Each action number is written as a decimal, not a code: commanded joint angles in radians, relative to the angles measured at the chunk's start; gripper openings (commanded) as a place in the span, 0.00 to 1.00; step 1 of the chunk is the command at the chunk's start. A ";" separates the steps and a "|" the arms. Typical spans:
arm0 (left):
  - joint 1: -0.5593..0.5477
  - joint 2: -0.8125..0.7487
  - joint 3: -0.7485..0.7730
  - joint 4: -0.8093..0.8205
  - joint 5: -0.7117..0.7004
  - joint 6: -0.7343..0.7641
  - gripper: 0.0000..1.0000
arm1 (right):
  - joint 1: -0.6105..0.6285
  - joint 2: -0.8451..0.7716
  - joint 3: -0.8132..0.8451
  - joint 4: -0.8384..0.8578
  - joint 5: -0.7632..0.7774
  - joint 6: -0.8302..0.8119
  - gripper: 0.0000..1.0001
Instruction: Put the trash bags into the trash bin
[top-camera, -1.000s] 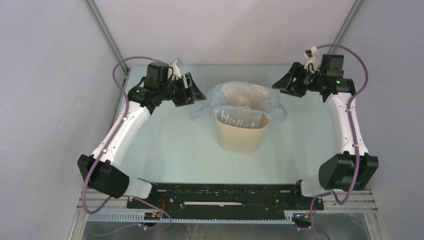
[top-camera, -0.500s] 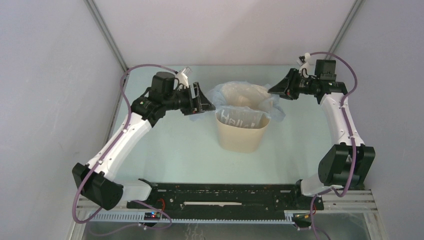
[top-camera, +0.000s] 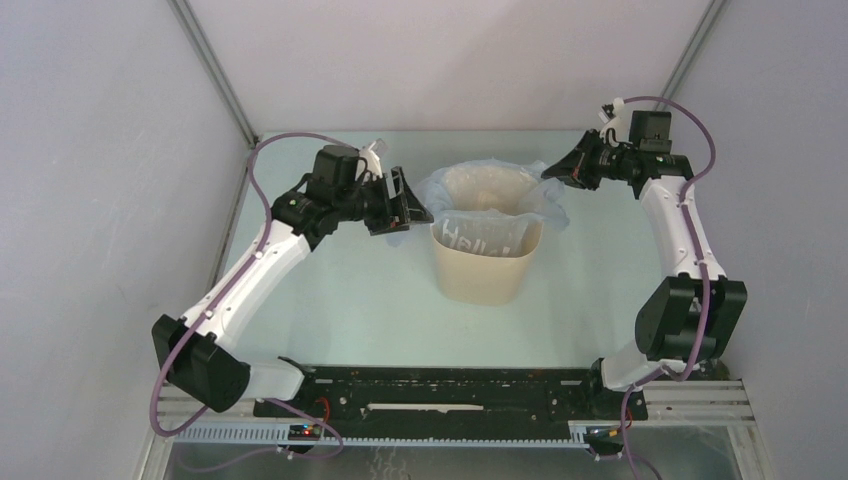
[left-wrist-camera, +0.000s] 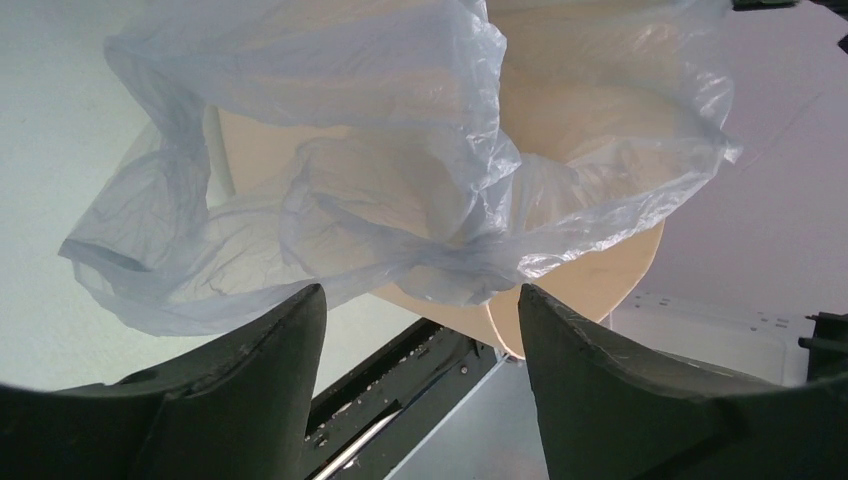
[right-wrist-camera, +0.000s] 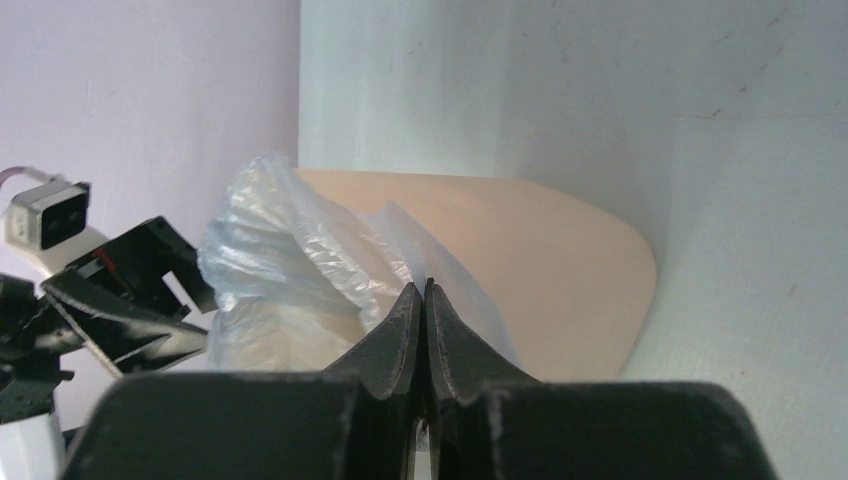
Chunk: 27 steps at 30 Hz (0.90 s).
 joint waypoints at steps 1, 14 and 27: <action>-0.004 -0.045 0.014 -0.010 -0.017 0.043 0.74 | -0.002 0.040 0.027 0.012 0.043 -0.018 0.09; -0.001 0.077 0.295 -0.144 -0.003 0.099 0.62 | 0.030 -0.003 -0.069 -0.065 0.118 -0.116 0.19; 0.001 -0.172 0.175 -0.120 -0.123 -0.072 0.85 | 0.015 -0.236 0.132 -0.334 0.354 -0.091 0.71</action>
